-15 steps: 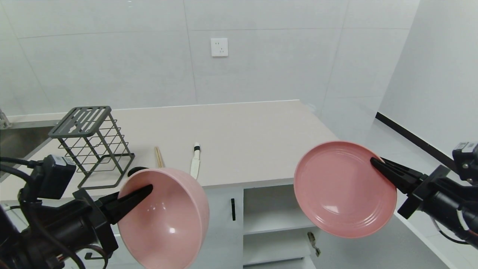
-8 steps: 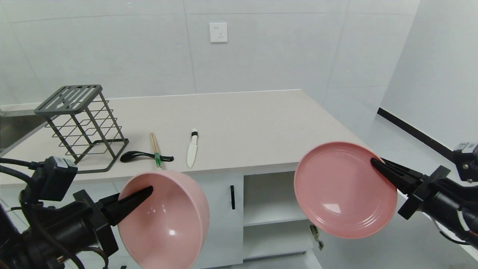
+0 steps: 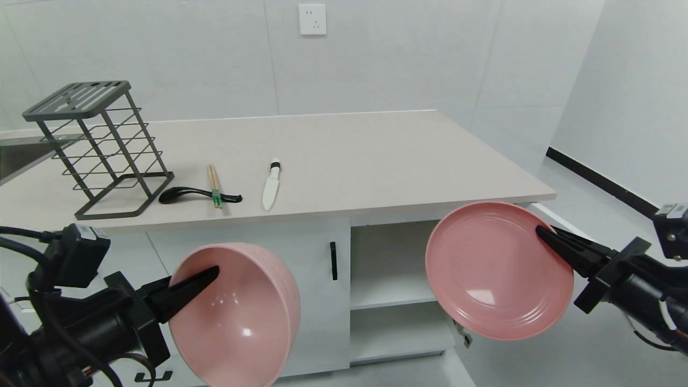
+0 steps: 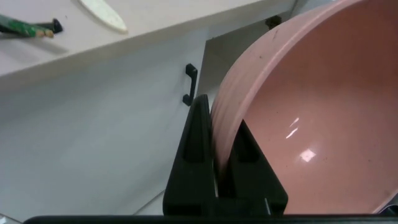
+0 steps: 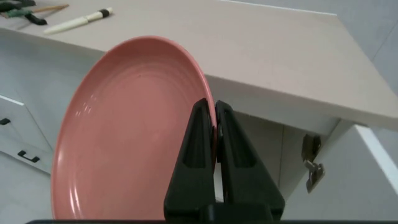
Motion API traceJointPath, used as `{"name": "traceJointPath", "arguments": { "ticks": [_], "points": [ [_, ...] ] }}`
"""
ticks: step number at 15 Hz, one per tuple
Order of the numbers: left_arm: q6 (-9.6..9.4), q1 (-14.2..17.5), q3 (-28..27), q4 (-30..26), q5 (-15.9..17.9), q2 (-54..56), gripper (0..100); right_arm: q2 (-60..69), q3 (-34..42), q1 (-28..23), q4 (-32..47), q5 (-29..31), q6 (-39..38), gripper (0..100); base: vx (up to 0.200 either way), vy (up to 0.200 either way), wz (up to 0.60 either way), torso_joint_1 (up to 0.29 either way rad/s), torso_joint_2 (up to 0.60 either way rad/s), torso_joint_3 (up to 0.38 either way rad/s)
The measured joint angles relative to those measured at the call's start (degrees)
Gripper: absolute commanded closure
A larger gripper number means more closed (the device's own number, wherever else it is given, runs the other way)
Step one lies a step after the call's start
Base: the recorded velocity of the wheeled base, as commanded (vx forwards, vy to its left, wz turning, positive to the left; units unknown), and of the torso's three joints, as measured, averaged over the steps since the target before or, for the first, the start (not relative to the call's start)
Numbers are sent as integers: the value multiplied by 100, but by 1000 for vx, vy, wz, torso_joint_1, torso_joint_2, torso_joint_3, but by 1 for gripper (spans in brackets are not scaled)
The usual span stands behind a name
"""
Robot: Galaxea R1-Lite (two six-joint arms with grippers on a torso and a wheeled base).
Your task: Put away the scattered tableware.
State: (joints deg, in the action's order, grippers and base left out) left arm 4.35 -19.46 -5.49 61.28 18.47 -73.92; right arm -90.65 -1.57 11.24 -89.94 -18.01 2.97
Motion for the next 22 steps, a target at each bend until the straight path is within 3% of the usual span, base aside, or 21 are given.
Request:
{"name": "traceJointPath", "arguments": {
  "ticks": [13, 20, 22],
  "points": [
    [11, -5, 4, 5, 0, -6, 100, -67, 17, 6, 2, 9, -2, 100, 0, 0, 0, -249, 384, 164],
    [-4, -13, 4, -17, 6, -6, 100, -773, 21, -110, 0, 11, -5, 100, 0, 0, 0, -24, 145, 43],
    [-6, -24, 34, -5, 28, -5, 100, -1172, -5, -113, 2, 11, -7, 100, 200, 0, 0, 0, 7, 46]
  ]
}}
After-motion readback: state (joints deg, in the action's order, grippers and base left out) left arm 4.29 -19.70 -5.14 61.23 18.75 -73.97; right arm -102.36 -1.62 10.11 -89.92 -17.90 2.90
